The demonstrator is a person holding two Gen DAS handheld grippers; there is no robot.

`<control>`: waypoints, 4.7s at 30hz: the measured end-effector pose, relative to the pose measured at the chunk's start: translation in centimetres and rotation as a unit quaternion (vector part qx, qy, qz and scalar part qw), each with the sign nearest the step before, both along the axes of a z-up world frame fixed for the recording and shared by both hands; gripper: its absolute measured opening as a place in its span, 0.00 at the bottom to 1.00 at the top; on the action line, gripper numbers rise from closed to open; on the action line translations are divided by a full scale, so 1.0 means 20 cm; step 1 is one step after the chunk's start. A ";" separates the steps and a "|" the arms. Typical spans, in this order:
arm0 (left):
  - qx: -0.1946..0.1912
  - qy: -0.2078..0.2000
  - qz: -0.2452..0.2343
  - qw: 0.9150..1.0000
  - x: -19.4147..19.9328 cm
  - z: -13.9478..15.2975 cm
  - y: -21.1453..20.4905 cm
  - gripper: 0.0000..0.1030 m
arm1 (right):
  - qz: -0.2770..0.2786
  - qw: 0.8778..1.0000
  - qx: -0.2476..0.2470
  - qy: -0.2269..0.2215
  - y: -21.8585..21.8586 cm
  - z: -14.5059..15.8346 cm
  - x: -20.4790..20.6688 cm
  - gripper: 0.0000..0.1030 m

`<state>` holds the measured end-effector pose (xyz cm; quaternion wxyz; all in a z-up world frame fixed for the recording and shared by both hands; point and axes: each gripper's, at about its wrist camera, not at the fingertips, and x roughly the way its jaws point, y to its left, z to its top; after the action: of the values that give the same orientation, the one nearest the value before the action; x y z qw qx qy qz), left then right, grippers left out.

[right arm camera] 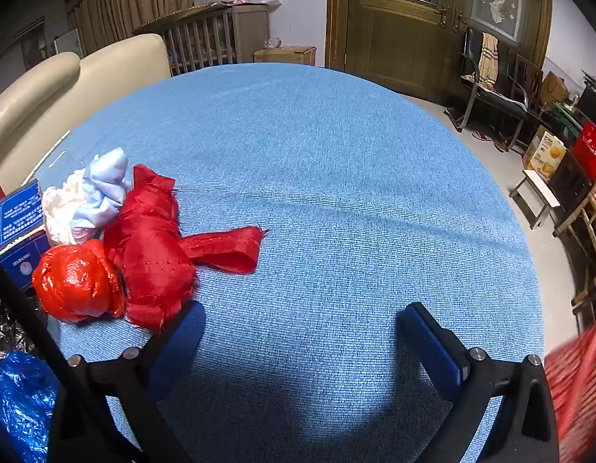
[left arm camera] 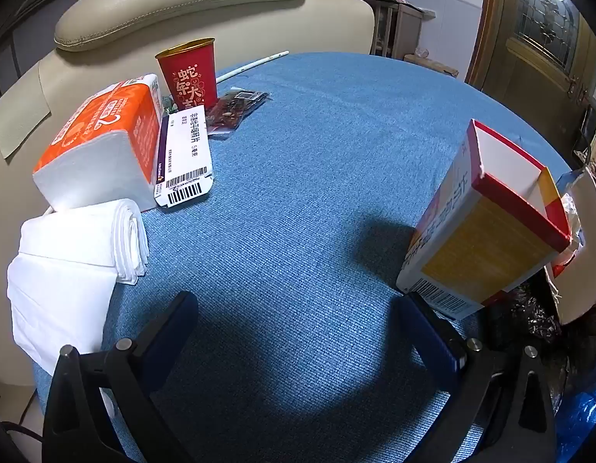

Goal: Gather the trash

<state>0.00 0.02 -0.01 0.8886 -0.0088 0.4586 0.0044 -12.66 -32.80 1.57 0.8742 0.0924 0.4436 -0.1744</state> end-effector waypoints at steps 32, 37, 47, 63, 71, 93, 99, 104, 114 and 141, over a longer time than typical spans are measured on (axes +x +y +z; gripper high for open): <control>0.001 -0.001 0.000 1.000 0.00 0.00 0.00 1.00 | -0.001 1.000 0.000 0.001 0.01 0.00 0.01 1.00; 0.001 -0.001 0.000 1.000 0.00 0.00 0.00 1.00 | -0.001 1.000 0.000 0.001 0.01 0.00 0.01 1.00; 0.003 -0.022 0.007 1.000 -0.08 0.06 0.04 1.00 | -0.005 1.000 0.005 0.008 0.01 0.01 0.02 1.00; -0.011 -0.095 -0.046 0.994 -0.47 0.41 -0.04 1.00 | 0.017 0.998 -0.001 -0.067 0.13 0.34 -0.42 1.00; -0.014 -0.101 -0.067 0.993 -0.58 0.44 -0.10 1.00 | 0.035 0.997 -0.007 -0.070 0.26 0.33 -0.60 1.00; -0.016 -0.105 -0.083 0.991 -0.68 0.45 -0.12 1.00 | 0.072 0.994 -0.028 -0.078 0.47 0.31 -0.75 1.00; -0.014 -0.109 -0.087 0.990 -0.69 0.45 -0.13 1.00 | 0.077 0.993 -0.034 -0.082 0.48 0.32 -0.76 1.00; -0.014 -0.116 -0.086 0.989 -0.72 0.46 -0.11 1.00 | 0.076 0.993 -0.037 -0.082 0.49 0.33 -0.76 1.00; -0.027 -0.115 -0.050 0.992 -0.73 0.43 0.07 1.00 | 0.153 0.985 -0.008 -0.078 0.62 0.30 -0.66 1.00; -0.046 -0.101 -0.181 0.977 -0.76 0.42 -0.33 1.00 | 0.147 0.987 0.065 -0.018 0.48 0.09 -0.57 0.35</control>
<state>-15.13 -6.55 8.34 0.9151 0.0330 0.3599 -0.1787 -23.99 -23.20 3.30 0.8902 0.0857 0.4472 -0.0128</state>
